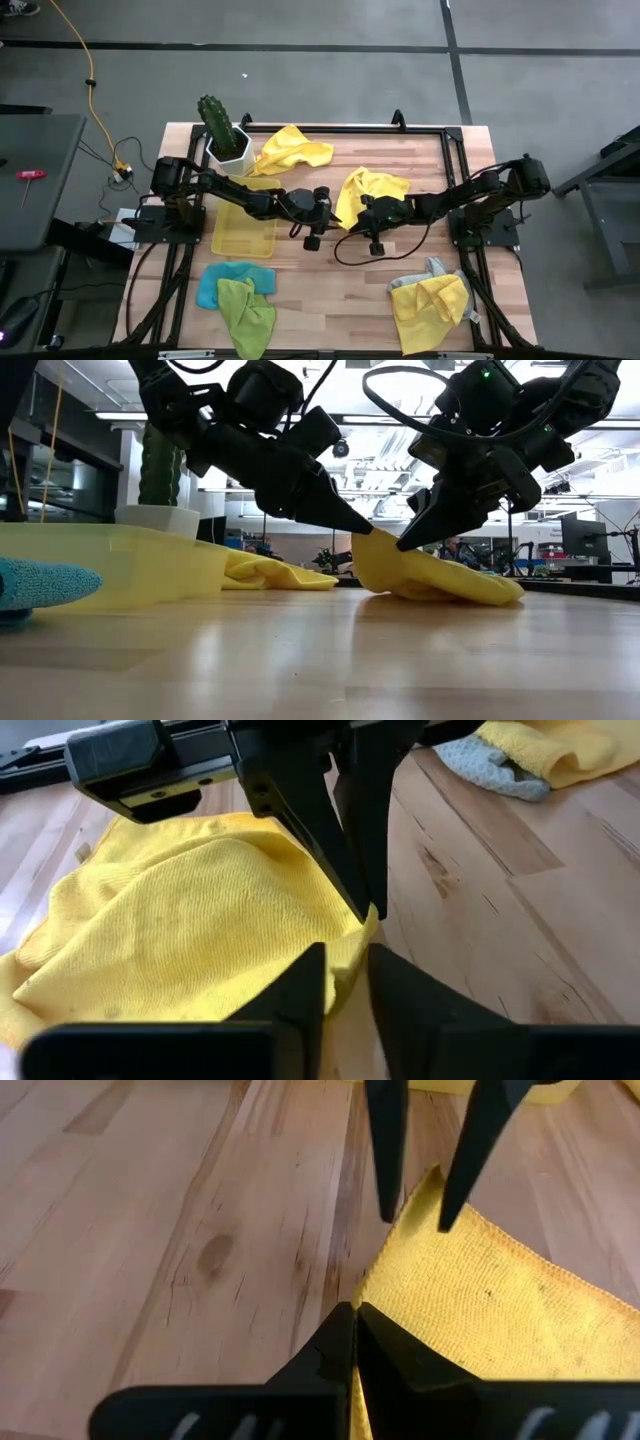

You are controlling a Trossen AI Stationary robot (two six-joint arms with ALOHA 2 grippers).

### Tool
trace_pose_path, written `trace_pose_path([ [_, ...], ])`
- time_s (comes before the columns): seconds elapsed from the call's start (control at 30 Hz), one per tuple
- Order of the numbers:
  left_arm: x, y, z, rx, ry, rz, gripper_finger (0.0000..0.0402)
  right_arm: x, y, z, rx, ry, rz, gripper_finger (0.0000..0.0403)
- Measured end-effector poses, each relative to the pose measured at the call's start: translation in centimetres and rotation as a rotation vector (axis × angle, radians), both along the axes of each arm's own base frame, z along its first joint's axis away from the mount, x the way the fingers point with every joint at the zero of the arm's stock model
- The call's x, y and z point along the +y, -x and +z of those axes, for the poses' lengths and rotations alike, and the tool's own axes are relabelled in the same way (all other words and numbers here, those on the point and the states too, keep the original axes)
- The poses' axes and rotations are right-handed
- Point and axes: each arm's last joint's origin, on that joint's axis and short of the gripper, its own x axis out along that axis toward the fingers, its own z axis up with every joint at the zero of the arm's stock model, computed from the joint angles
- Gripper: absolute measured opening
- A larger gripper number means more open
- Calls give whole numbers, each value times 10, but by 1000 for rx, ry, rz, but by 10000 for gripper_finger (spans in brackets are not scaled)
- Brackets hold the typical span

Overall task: Fold microfiber towels
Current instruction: Fold the top right yellow microfiber towel

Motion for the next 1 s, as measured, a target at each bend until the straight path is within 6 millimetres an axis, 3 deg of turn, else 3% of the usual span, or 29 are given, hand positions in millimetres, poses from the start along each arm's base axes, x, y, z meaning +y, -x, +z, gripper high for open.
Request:
trace_pose_path([
  [0.13, 0, 0, 0, -1, -1, 2, 11, 0, 0, 0, -1, 5, -8, 0],
  [0.3, 1, 2, -3, 38, -17, 38, 4, -4, -1, 2, 12, 8, -165, 6],
  [0.53, 4, 9, -11, 156, -20, 68, 1, -9, 4, 21, 219, 157, -291, 95],
  [0.73, 3, 16, -13, 247, -12, 66, 1, -16, 32, 25, 392, 222, -408, 169],
  [0.87, 2, 19, -12, 269, -6, 67, 1, -30, 59, 17, 397, 258, -700, 180],
  [1.0, 2, 18, -10, 258, -4, 68, 0, -51, 87, 3, 358, 142, -1008, 176],
])
